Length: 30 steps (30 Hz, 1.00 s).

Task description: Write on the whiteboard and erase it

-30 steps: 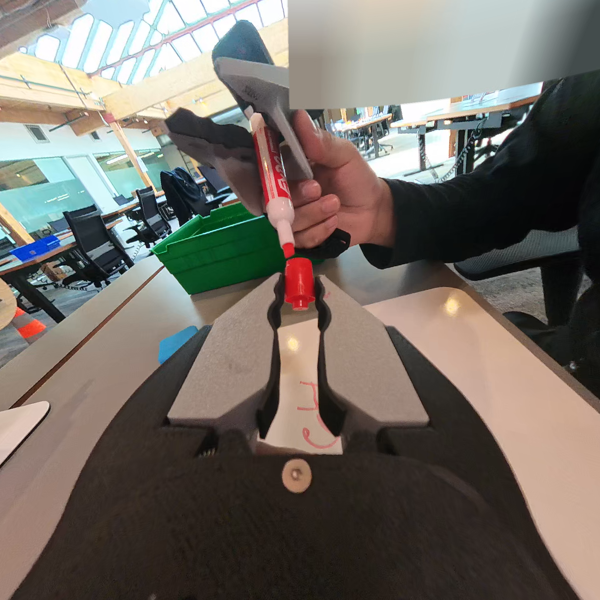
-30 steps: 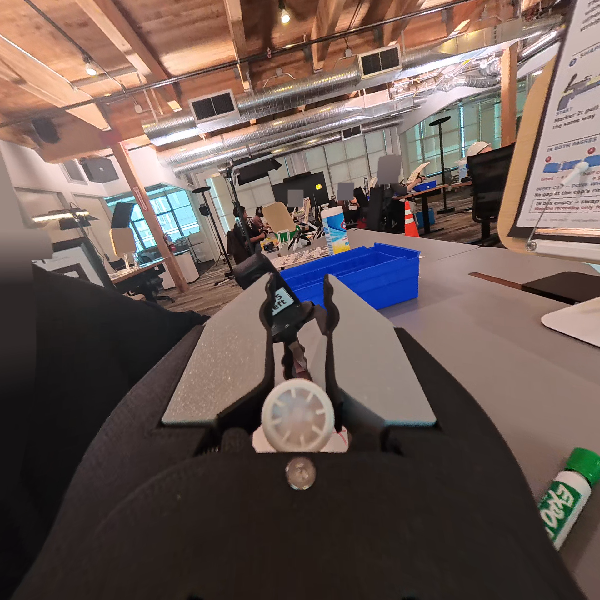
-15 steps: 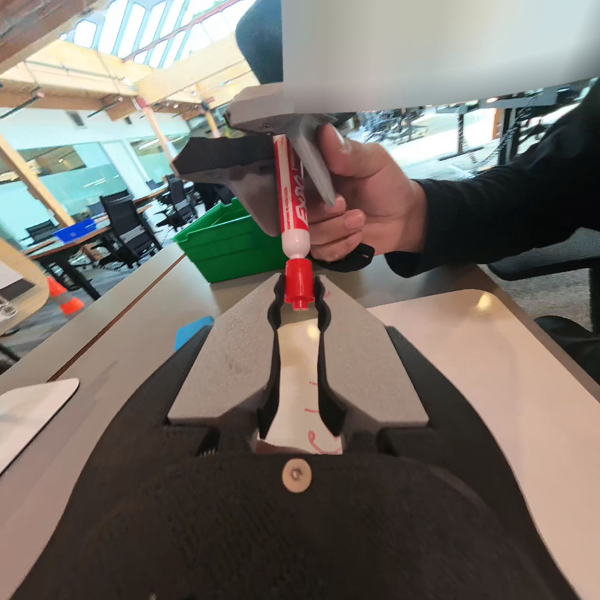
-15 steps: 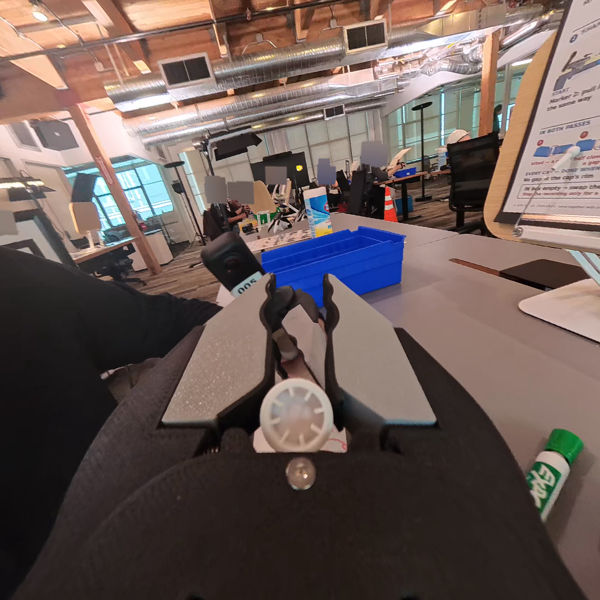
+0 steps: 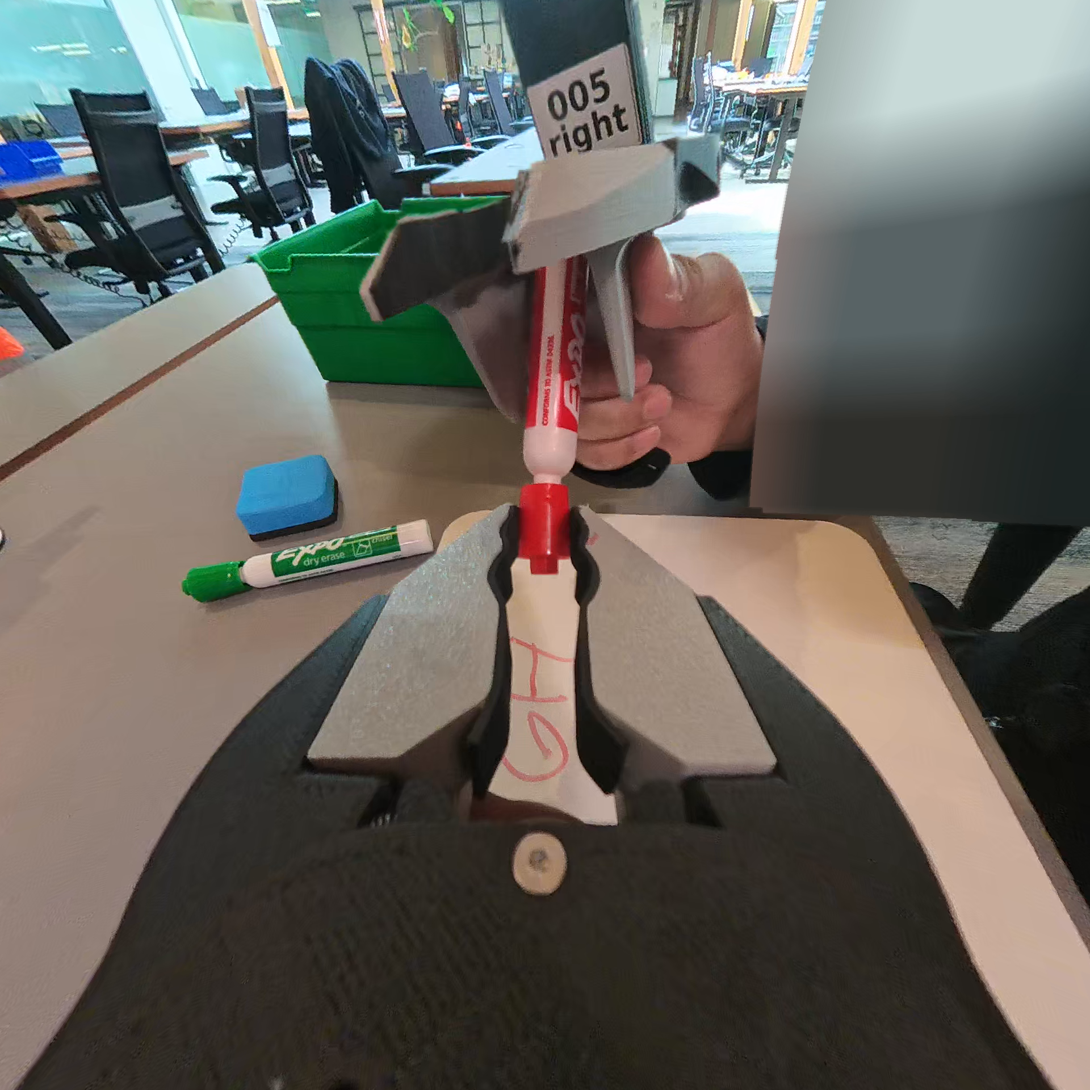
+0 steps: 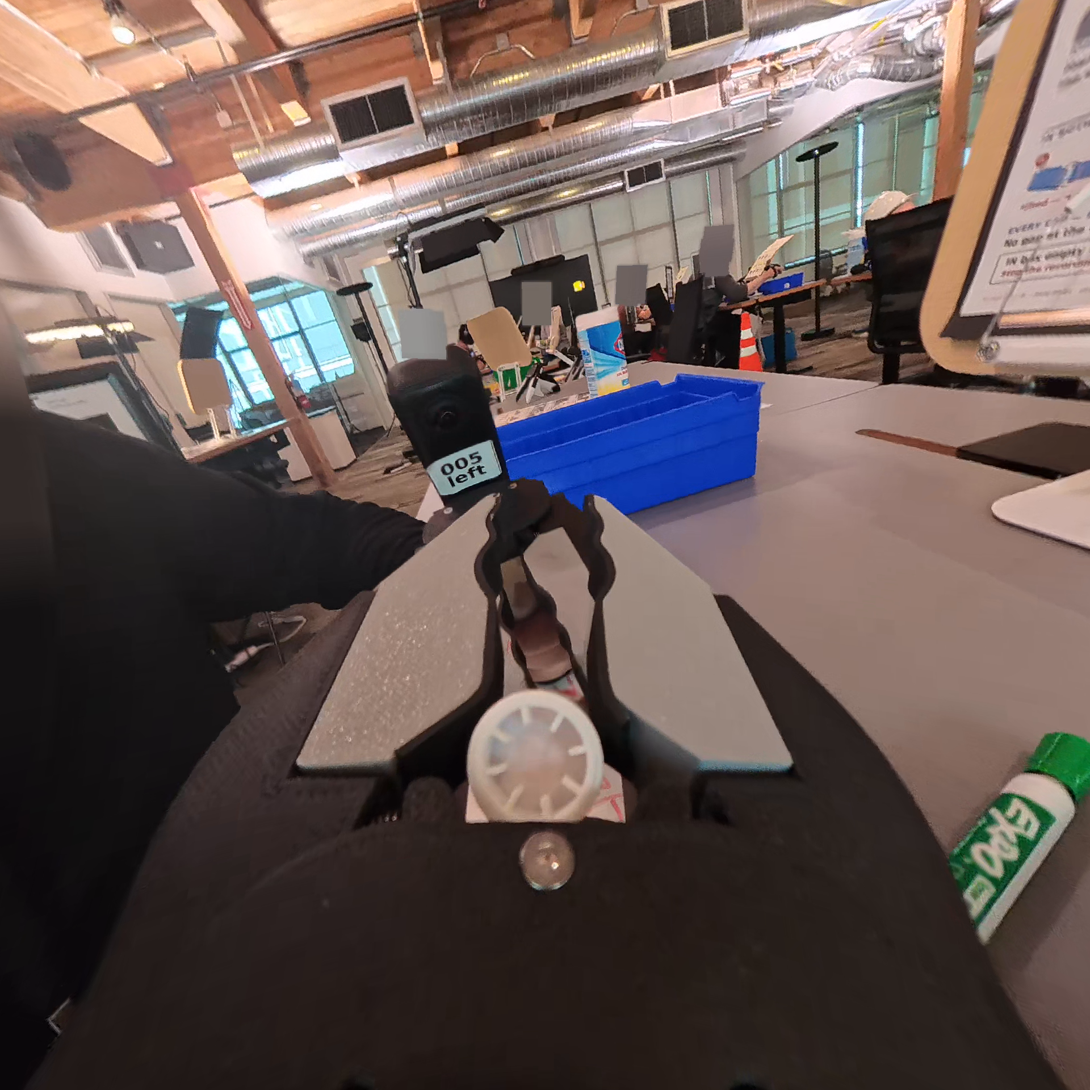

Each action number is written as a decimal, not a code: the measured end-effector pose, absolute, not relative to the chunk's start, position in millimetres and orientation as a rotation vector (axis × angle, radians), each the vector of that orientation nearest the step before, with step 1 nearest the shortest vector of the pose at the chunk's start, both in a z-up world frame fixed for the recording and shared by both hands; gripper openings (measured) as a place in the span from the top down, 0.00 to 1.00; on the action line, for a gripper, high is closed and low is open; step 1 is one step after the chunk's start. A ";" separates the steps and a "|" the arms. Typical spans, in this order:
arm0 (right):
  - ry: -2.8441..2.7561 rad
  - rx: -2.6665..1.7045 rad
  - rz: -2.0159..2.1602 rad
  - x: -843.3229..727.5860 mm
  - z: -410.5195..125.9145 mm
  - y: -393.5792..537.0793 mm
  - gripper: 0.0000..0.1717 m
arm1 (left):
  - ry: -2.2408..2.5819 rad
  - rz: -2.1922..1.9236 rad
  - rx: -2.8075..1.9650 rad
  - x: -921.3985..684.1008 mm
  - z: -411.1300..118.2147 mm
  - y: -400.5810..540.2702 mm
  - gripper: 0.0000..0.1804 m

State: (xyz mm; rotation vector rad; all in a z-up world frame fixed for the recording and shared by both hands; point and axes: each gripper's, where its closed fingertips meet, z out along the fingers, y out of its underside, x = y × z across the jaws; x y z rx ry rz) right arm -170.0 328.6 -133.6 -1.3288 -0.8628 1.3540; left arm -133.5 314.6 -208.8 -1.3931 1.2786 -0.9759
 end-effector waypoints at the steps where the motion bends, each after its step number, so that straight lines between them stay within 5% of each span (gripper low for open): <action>1: -0.849 -1.337 1.362 -168.9 -136.2 330.7 0.85 | 1.271 -0.976 -1.400 -134.4 -209.0 316.3 0.94; 19: -0.738 -1.308 1.501 -164.2 -141.0 340.5 0.85 | 1.319 -0.941 -1.383 -129.9 -213.7 311.3 0.94; 30: -0.921 -1.616 1.376 -181.8 -185.2 343.1 0.81 | 1.467 -0.519 -1.364 -137.3 -242.1 332.8 0.92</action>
